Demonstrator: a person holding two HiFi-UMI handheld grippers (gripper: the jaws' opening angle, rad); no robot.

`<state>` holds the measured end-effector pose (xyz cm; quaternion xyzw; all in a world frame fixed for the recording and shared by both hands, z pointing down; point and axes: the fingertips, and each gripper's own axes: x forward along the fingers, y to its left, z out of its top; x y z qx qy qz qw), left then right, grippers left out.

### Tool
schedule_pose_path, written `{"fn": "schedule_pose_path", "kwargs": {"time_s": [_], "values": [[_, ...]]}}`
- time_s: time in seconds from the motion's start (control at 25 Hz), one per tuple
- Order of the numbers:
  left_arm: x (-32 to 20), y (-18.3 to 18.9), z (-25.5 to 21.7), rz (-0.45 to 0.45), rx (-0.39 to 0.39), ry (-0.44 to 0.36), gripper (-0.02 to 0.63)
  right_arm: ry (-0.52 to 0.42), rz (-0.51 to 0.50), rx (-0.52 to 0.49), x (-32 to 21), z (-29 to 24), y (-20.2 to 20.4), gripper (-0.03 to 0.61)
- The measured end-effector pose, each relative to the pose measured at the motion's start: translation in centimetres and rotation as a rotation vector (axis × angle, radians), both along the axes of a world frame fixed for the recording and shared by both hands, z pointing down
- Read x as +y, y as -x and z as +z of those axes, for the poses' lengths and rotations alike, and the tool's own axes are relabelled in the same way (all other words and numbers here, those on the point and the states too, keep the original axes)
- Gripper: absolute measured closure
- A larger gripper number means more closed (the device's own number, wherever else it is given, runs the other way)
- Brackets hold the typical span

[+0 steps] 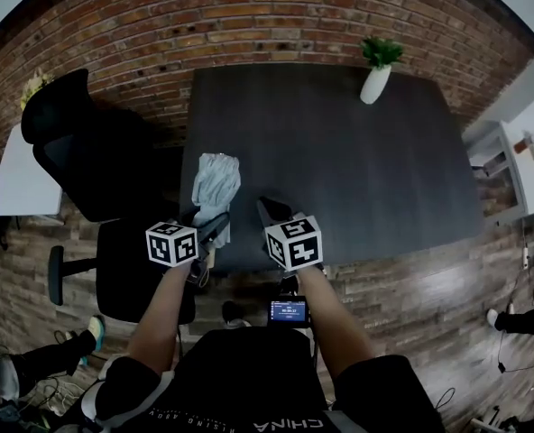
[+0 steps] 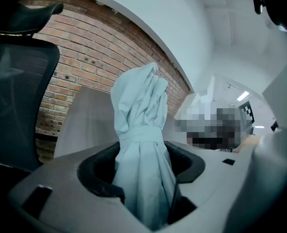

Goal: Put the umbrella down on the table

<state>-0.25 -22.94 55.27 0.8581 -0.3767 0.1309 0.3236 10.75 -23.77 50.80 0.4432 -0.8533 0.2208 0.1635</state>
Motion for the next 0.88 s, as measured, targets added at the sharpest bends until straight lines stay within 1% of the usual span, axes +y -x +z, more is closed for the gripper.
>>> {"fn": "schedule_pose_path", "kwargs": {"time_s": [0.16, 0.36, 0.6, 0.76, 0.88], "values": [[-1.8, -2.5, 1.1, -0.018, -0.009, 0.038, 0.336, 0.011, -0.002, -0.003, -2.0, 0.8, -3.0, 0.571], [-4.4, -5.2, 2.3, -0.039, -0.019, 0.082, 0.336, 0.031, -0.013, -0.003, -4.1, 1.6, -5.5, 0.572], [-7.0, -8.1, 3.8, -0.055, -0.051, 0.132, 0.336, 0.065, -0.024, -0.007, -6.0, 3.1, -8.1, 0.572], [-8.6, -9.3, 5.0, -0.068, -0.089, 0.156, 0.336, 0.081, -0.034, -0.008, -7.2, 3.9, -9.3, 0.572], [-9.6, -10.3, 5.9, -0.076, -0.098, 0.183, 0.336, 0.090, -0.045, -0.007, -8.0, 4.3, -10.0, 0.572]]}}
